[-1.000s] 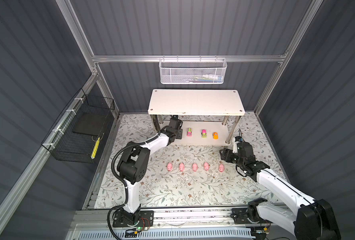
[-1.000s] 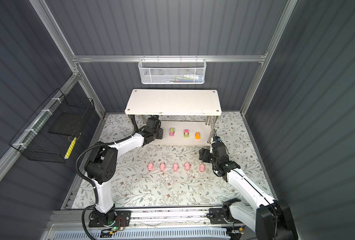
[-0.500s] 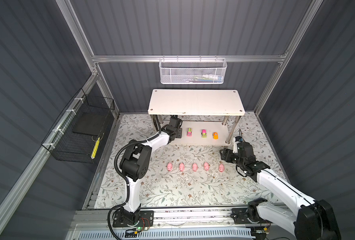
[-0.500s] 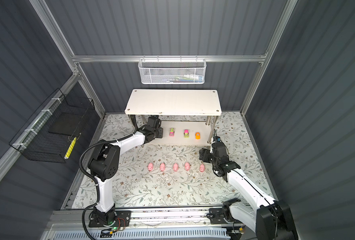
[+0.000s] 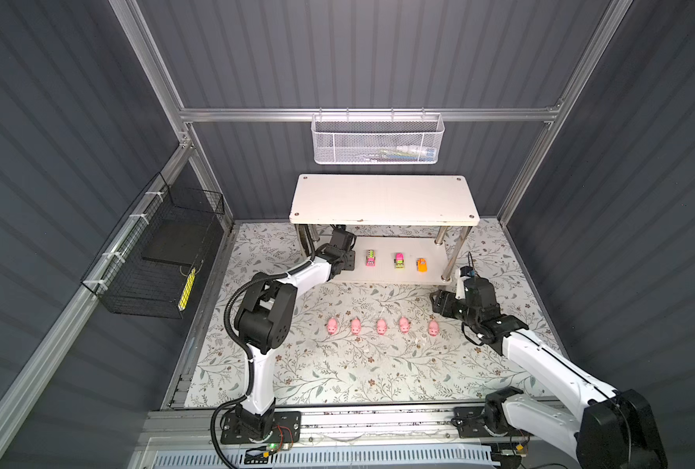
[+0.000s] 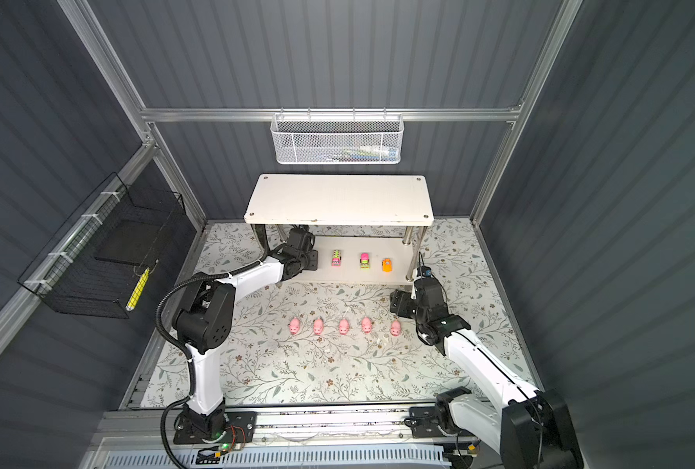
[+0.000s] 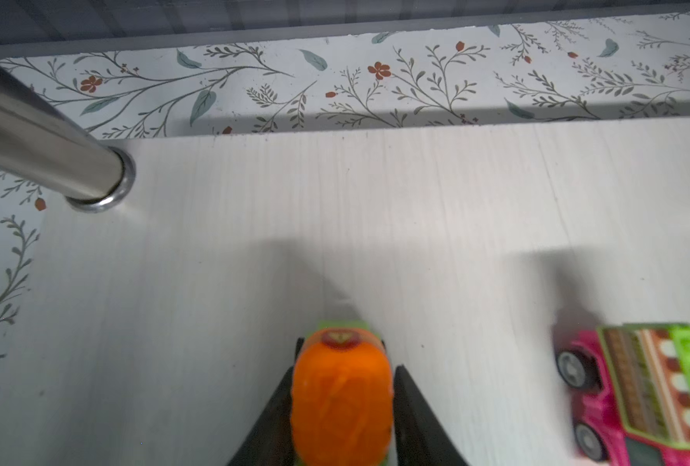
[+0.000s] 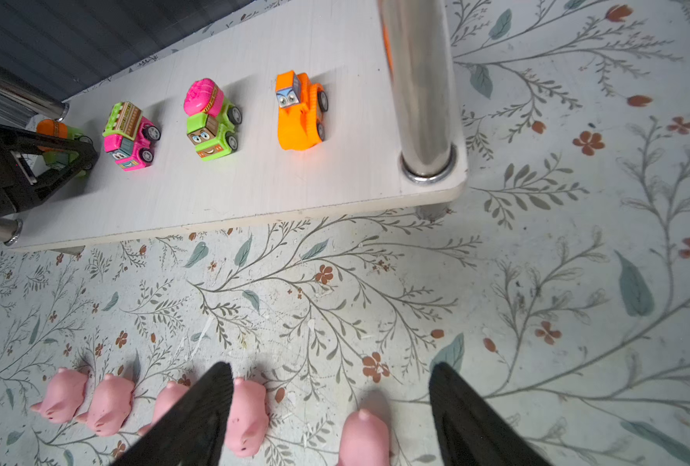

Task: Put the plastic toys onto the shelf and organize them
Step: 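Lower the orange-and-green car beside the striped car and open the left gripper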

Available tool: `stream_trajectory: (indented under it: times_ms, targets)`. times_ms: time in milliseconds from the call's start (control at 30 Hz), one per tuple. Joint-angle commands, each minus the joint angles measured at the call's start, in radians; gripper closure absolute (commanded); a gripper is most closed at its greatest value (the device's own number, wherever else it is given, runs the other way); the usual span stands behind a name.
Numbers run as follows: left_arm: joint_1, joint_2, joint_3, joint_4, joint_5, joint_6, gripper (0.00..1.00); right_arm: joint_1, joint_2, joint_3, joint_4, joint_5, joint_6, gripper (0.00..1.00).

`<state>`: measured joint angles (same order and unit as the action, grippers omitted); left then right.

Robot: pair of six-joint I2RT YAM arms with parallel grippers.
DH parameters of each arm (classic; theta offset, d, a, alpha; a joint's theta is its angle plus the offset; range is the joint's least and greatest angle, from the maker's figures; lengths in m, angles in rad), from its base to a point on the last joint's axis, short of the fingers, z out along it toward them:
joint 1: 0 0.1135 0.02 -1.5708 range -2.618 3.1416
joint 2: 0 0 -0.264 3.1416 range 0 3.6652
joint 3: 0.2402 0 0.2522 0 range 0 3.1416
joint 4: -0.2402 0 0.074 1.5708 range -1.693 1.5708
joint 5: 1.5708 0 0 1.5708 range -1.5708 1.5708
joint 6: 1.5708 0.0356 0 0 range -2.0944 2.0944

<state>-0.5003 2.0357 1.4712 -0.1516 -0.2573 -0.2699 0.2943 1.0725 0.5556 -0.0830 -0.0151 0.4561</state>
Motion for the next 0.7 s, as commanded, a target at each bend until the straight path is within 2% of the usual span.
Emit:
stream_trajectory:
  times_ms: [0,367,667]
  targets:
    - [0.013,0.012,0.018,-0.031,0.000,-0.020,0.58,-0.003,0.006,0.008,-0.005,0.011,0.007,0.22]
    - [0.012,-0.056,-0.005,-0.006,0.036,-0.029,0.43,-0.003,0.007,0.008,-0.007,0.012,0.009,0.22]
    - [0.012,-0.102,-0.021,0.010,0.026,-0.023,0.36,-0.003,0.013,0.008,-0.003,0.009,0.013,0.22]
